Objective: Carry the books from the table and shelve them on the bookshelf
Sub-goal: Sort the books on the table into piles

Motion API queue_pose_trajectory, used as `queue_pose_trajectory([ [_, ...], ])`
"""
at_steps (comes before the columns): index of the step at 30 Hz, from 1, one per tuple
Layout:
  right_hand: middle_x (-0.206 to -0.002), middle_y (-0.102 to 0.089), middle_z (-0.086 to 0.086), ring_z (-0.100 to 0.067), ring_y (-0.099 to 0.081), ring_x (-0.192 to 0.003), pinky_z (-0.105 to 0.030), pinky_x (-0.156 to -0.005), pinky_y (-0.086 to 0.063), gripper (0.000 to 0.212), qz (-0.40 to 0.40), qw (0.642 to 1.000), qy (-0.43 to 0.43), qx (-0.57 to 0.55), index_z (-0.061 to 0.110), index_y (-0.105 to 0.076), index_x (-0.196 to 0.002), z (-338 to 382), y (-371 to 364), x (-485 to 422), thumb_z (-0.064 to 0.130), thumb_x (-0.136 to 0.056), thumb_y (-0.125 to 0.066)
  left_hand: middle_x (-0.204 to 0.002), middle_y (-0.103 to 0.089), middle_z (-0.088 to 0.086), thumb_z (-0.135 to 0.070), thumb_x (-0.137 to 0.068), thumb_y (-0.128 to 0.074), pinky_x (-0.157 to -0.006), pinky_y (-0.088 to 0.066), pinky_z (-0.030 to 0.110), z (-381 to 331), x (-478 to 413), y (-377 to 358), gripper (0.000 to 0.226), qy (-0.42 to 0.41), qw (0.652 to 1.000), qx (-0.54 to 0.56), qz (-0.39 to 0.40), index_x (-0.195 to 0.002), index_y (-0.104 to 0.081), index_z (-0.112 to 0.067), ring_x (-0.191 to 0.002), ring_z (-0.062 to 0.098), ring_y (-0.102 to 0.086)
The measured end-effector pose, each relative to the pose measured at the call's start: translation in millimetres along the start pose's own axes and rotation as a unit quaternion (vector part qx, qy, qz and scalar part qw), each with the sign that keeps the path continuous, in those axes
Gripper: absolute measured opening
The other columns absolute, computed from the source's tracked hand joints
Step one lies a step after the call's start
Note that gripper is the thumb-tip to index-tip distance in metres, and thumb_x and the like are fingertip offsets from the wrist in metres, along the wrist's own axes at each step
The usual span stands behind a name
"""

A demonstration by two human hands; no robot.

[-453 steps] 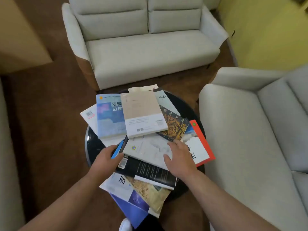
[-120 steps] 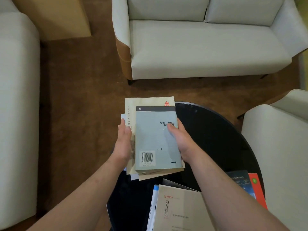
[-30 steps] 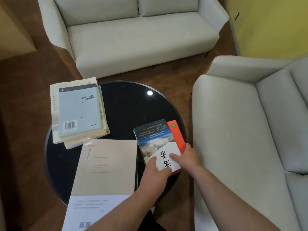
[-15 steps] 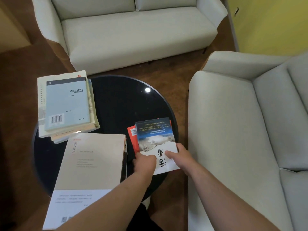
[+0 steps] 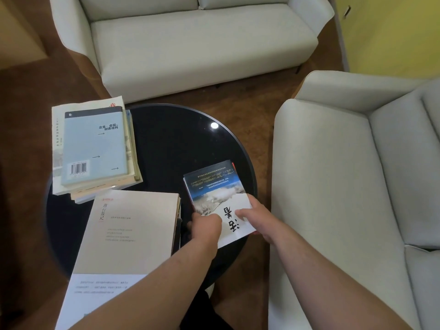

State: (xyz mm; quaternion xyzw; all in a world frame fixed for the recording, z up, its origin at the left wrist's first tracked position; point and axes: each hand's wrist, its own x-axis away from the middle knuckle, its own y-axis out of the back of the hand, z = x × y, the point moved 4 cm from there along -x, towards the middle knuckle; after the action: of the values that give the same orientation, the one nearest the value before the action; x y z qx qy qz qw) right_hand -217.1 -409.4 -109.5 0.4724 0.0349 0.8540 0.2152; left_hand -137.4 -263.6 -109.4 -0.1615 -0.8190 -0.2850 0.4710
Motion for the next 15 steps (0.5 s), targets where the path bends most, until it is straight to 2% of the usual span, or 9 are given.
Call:
queue_pose_trajectory([
  [4,-0.116,-0.07,0.0,-0.018,-0.073,-0.097,-0.041,-0.084,-0.064,0.054,-0.036,0.999,-0.006,-0.03,0.036,-0.044,-0.134,12.8,8.5,-7.6,0.015,-0.091,-0.069,-0.127,-0.041,0.009,-0.017,-0.081,-0.057,-0.088,-0.056,0.047,-29.9,-5.0,-4.4,0.054,0.004,0.999,0.018,0.03,-0.13,-0.039,-0.025,-0.108,0.032,-0.053],
  [6,-0.116,-0.071,0.001,-0.018,-0.074,-0.098,-0.043,-0.086,-0.063,0.059,-0.052,0.998,0.007,-0.023,0.034,-0.045,-0.137,22.6,10.0,-12.1,0.014,-0.087,-0.071,-0.121,-0.047,0.008,-0.02,-0.074,-0.057,-0.086,-0.057,0.047,-46.1,-9.3,-4.4,0.052,0.002,0.998,0.052,0.029,-0.122,-0.039,-0.021,-0.105,0.032,-0.057],
  [9,-0.128,-0.067,0.0,-0.017,-0.069,-0.106,-0.042,-0.089,-0.061,0.065,-0.07,0.997,0.033,0.005,0.03,-0.044,-0.142,32.2,10.7,-15.5,0.012,-0.086,-0.073,-0.121,-0.055,0.012,-0.019,-0.072,-0.057,-0.09,-0.056,0.049,-62.3,-6.4,-4.1,0.062,-0.032,0.997,0.06,0.035,-0.131,-0.037,-0.014,-0.107,0.033,-0.059],
  [11,-0.133,-0.065,-0.001,-0.012,-0.067,-0.1,-0.033,-0.081,-0.061,0.061,-0.077,0.996,0.037,0.025,0.024,-0.045,-0.142,35.0,9.9,-9.9,0.009,-0.089,-0.071,-0.125,-0.053,0.012,-0.02,-0.067,-0.06,-0.094,-0.054,0.051,-67.6,1.1,0.0,0.069,-0.072,0.996,0.042,0.013,-0.131,-0.037,-0.012,-0.111,0.034,-0.058],
  [13,-0.133,-0.065,-0.003,-0.004,-0.062,-0.085,-0.022,-0.064,-0.053,0.054,-0.093,0.993,0.04,0.065,0.019,-0.045,-0.141,35.3,10.0,2.6,0.009,-0.092,-0.067,-0.125,-0.055,0.007,-0.023,-0.061,-0.067,-0.088,-0.058,0.049,-69.5,25.0,7.1,0.071,-0.138,0.99,0.032,0.024,-0.128,-0.042,-0.018,-0.113,0.03,-0.062],
  [15,-0.134,-0.064,-0.005,-0.009,-0.063,-0.087,-0.02,-0.059,-0.05,0.048,-0.145,0.982,0.055,0.109,0.017,-0.047,-0.139,36.2,10.9,20.9,0.015,-0.094,-0.065,-0.123,-0.06,-0.004,-0.015,-0.077,-0.074,-0.082,-0.061,0.037,-66.5,65.6,22.1,0.06,-0.201,0.976,0.035,0.076,-0.128,-0.046,-0.028,-0.112,0.019,-0.064],
])
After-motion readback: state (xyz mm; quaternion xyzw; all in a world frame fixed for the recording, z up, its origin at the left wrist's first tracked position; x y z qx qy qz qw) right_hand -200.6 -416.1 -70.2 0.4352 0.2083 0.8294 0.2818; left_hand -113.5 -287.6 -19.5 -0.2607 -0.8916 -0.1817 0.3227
